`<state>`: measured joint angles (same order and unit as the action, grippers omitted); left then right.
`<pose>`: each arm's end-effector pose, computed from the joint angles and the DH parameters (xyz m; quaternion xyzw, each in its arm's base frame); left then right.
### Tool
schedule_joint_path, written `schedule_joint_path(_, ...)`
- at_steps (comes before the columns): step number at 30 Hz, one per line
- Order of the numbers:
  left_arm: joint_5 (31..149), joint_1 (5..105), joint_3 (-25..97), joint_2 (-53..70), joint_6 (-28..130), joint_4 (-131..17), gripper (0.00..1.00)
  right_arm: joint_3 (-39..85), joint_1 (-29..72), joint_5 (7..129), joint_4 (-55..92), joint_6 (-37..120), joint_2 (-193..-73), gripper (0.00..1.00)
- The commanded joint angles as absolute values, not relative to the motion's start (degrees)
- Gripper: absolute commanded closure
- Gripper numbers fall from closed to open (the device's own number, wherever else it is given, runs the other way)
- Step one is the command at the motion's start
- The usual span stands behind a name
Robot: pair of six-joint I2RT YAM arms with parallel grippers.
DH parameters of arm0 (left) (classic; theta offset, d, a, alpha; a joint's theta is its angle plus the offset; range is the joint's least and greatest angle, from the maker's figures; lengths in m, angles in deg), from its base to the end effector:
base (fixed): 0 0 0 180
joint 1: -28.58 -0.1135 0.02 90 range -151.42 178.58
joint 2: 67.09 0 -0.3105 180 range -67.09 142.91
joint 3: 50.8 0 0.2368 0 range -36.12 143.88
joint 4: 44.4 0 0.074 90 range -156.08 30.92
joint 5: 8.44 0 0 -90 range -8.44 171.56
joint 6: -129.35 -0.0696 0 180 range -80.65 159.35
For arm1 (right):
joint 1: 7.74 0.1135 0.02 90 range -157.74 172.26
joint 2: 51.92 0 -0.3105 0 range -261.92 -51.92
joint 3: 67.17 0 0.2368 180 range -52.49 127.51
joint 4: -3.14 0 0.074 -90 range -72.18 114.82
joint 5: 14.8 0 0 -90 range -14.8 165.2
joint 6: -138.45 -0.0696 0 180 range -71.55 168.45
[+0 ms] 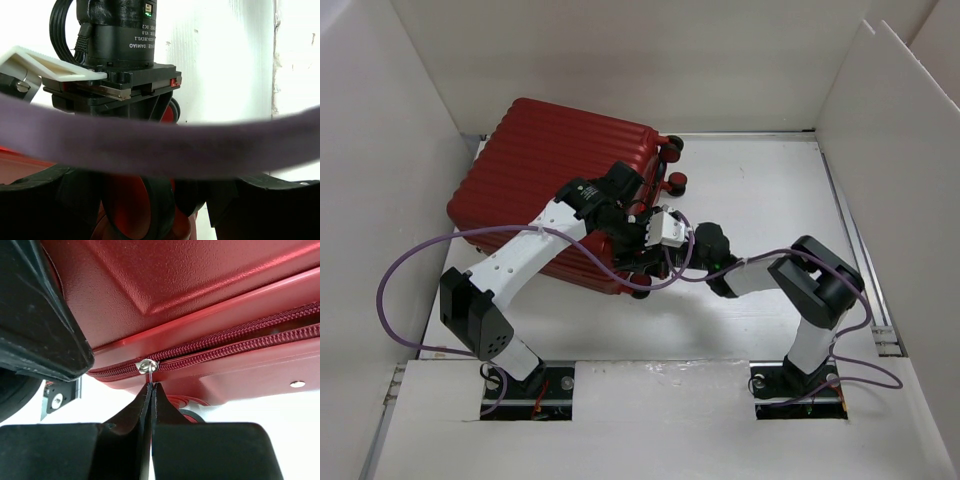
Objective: Pack the luggage
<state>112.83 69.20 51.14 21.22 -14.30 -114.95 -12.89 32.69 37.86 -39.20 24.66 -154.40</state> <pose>0.2147 -0.2317 0.3678 0.7288 0.5718 -0.2256 0.3017 0.2570 0.2744 0.2269 -0.3140 0.6648 0.5387 0.4114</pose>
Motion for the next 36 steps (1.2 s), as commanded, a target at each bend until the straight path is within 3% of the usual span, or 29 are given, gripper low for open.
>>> schedule_joint_path(1,115.0,68.7,55.1,16.0,-12.9,-115.7,1.00,-11.6,33.4,39.2,-48.7,21.1,-154.8,1.00)
schedule_joint_path(11,114.0,68.7,54.4,16.0,-12.9,-115.2,1.00,-16.6,32.9,48.9,-59.5,14.0,-155.5,1.00)
schedule_joint_path(16,114.0,68.7,53.9,15.4,-12.9,-115.7,1.00,-11.7,32.3,62.4,-35.6,15.3,-152.2,1.00)
schedule_joint_path(22,114.0,68.7,53.3,14.3,-12.9,-116.9,1.00,-5.3,28.0,75.1,-19.0,16.5,-151.7,1.00)
schedule_joint_path(30,114.5,68.7,52.7,13.2,-13.4,-119.4,1.00,1.9,20.2,82.8,-10.1,17.2,-152.9,1.00)
schedule_joint_path(36,113.2,70.3,50.8,10.9,-13.4,-120.5,1.00,8.8,15.3,79.1,-9.6,18.4,-158.6,1.00)
